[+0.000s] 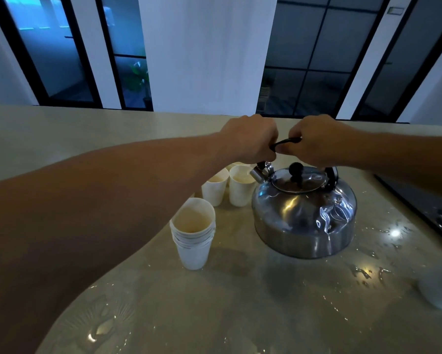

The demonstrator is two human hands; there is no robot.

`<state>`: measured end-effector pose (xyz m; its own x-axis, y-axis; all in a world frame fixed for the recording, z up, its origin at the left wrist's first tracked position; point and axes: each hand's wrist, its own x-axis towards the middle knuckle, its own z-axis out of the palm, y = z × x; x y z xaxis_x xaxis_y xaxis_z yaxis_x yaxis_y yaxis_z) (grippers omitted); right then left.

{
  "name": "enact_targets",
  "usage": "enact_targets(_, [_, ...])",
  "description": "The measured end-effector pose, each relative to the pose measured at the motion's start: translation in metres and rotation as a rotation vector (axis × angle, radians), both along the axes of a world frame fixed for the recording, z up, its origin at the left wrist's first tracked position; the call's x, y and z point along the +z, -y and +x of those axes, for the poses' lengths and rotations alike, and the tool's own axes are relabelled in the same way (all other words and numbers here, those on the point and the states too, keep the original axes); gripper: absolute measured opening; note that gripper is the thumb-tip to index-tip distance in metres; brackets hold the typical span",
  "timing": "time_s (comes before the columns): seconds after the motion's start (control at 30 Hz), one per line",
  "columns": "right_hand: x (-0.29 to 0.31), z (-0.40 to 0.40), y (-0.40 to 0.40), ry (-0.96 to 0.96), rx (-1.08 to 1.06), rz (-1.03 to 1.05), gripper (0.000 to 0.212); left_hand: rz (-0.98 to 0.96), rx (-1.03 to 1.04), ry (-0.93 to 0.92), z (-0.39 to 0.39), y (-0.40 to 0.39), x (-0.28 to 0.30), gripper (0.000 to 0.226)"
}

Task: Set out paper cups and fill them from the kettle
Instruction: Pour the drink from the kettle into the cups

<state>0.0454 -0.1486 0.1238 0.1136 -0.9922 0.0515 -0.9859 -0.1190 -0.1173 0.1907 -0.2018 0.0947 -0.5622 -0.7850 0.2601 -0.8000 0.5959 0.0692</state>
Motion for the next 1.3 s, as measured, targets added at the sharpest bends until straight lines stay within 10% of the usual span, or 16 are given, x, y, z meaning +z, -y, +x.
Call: enact_targets(1.3, [-0.008,0.005,0.008,-0.068,-0.017,0.003,0.043,-0.06,0.011,0.066,0.002,-0.002,-0.012,0.028])
